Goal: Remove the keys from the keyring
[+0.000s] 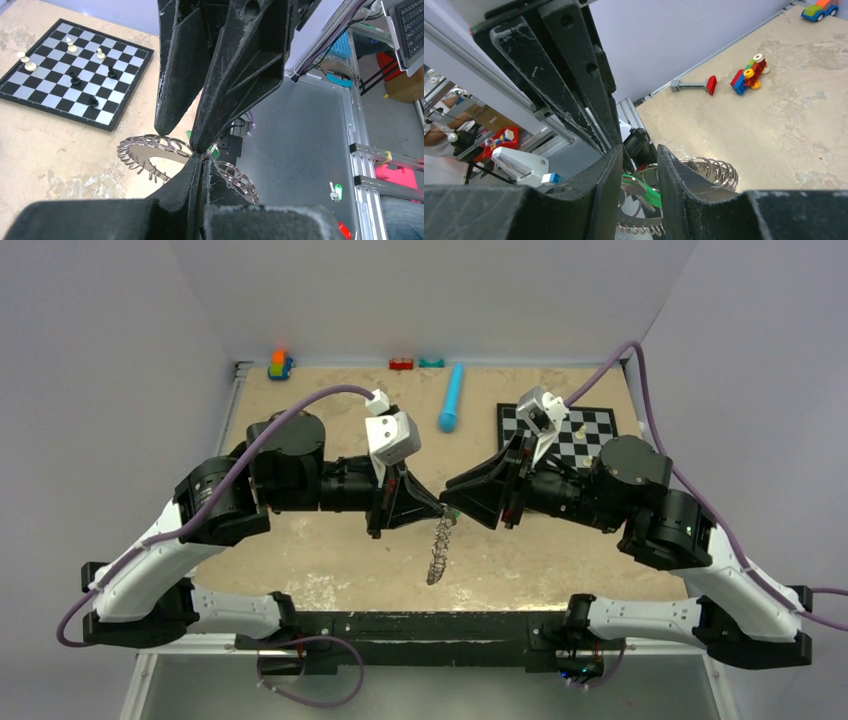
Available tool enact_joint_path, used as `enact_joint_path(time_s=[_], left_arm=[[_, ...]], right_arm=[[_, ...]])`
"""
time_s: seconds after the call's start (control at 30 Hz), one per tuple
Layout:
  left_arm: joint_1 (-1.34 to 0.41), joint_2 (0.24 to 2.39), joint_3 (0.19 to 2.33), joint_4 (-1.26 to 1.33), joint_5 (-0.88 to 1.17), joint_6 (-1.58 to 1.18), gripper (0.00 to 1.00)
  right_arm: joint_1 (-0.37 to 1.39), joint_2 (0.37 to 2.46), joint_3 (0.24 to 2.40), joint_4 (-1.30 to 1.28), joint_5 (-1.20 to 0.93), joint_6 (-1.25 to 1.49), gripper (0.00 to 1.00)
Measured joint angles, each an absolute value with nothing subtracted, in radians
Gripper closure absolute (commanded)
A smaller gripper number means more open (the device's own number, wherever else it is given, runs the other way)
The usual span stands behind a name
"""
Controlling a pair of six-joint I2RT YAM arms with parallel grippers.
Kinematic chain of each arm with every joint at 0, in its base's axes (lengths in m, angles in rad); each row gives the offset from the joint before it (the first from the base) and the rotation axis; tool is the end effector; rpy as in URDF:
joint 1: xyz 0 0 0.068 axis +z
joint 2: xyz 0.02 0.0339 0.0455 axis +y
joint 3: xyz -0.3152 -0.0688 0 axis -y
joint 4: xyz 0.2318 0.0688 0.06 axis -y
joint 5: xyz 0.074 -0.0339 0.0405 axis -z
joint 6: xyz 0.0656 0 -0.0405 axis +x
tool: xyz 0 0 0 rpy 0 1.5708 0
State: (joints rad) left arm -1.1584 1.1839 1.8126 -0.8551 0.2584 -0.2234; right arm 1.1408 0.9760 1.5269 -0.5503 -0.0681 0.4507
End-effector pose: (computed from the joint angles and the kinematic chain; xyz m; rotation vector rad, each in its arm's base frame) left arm 0.0597 -0.1782 0.5594 1.0600 1.6519 -1.1856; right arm 0.0580 0.1372 0.5471 -0.6390 1.6040 1.2746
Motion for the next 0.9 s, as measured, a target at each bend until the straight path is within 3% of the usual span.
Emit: enact_joint_path(time_s=[0.63, 0.9], left_arm=[[-1.159, 1.182, 1.813, -0.854, 0.258, -0.225, 1.00], [-1.158, 1.182, 1.813, -0.854, 0.258, -0.226, 1.00]], right_arm=[[1.145, 0.956, 1.527, -0.537, -0.096, 0.440, 0.63], [1.145, 0.976, 1.527, -0.532, -0.123, 0.440, 0.72]])
